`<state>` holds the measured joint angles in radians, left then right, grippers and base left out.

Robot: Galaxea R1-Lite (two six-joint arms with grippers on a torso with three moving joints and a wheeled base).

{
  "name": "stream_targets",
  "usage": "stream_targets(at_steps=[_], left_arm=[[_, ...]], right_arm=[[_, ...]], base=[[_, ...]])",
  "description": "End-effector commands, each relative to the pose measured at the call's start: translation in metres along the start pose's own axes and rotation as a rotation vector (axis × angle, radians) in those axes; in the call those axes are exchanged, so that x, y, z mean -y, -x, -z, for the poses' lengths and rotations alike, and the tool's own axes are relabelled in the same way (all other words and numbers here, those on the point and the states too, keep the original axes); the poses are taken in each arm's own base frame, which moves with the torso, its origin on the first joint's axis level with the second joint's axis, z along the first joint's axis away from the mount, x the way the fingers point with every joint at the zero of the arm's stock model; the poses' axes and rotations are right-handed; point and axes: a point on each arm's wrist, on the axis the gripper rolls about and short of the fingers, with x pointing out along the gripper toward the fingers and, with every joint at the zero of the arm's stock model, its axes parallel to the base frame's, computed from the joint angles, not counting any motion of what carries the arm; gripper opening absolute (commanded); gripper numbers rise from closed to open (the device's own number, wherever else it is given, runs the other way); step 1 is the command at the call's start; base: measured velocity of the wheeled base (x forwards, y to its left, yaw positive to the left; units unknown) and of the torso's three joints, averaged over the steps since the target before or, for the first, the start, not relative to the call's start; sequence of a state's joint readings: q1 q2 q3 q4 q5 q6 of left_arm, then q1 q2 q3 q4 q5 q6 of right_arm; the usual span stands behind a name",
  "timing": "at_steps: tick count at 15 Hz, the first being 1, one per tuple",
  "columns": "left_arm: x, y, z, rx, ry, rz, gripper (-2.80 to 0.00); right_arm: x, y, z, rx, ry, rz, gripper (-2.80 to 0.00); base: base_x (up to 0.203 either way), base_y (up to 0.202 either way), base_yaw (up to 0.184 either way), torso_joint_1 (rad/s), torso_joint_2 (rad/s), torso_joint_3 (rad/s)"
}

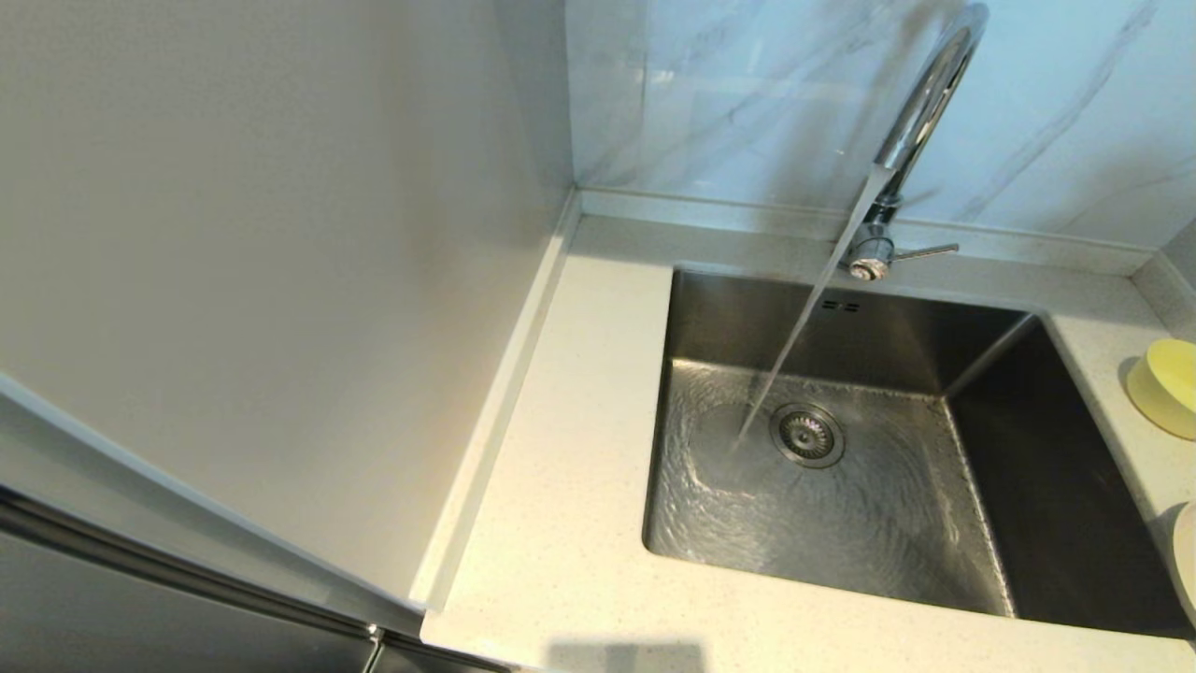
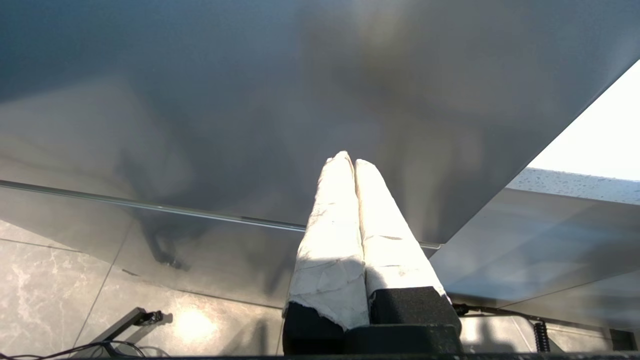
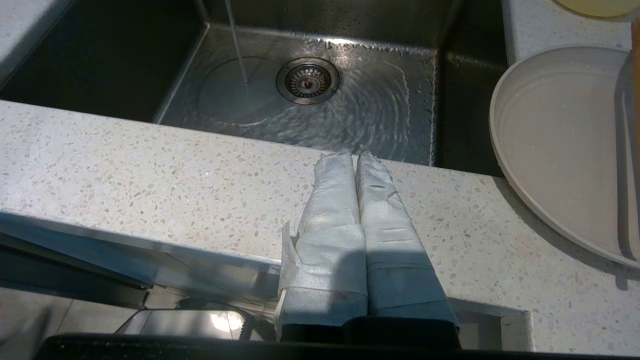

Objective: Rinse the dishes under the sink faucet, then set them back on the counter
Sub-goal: Turn off the faucet

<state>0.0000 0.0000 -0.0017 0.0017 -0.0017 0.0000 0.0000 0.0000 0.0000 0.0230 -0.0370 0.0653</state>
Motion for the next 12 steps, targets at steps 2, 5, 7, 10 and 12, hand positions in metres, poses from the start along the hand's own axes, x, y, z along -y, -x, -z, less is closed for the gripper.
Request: stream_targets(at_steps=[2, 5, 7, 10, 12], left_arm=[[0.0000, 0.0000, 0.0000, 0.000, 0.000, 0.000, -2.80], [0.0000, 0.0000, 0.0000, 0.000, 0.000, 0.000, -2.80], [0.0000, 0.0000, 0.0000, 0.000, 0.000, 0.000, -2.80], [0.0000, 0.0000, 0.0000, 0.000, 0.000, 0.000, -2.80], [0.0000, 0.0000, 0.0000, 0.000, 0.000, 0.000, -2.80]], right_arm=[[0.0001, -0.0007, 0.0021, -0.009, 0.000, 0.001, -2.80], [0.0001, -0.0007, 0.0021, -0.009, 0.000, 0.001, -2.80], [0.0001, -0.0007, 0.0021, -0.009, 0.001, 0.002, -2.80], [0.0002, -0.0005, 0.0021, -0.015, 0.001, 0.002, -2.80], [0.0001, 0.0000, 0.0002, -0.014, 0.001, 0.004, -2.80]], base=[[0.000, 0.000, 0.000, 0.000, 0.00, 0.000], [0.000, 0.000, 0.000, 0.000, 0.00, 0.000], [0.000, 0.000, 0.000, 0.000, 0.00, 0.000], [0.000, 0.000, 0.000, 0.000, 0.00, 0.000], [0.000, 0.000, 0.000, 0.000, 0.00, 0.000]])
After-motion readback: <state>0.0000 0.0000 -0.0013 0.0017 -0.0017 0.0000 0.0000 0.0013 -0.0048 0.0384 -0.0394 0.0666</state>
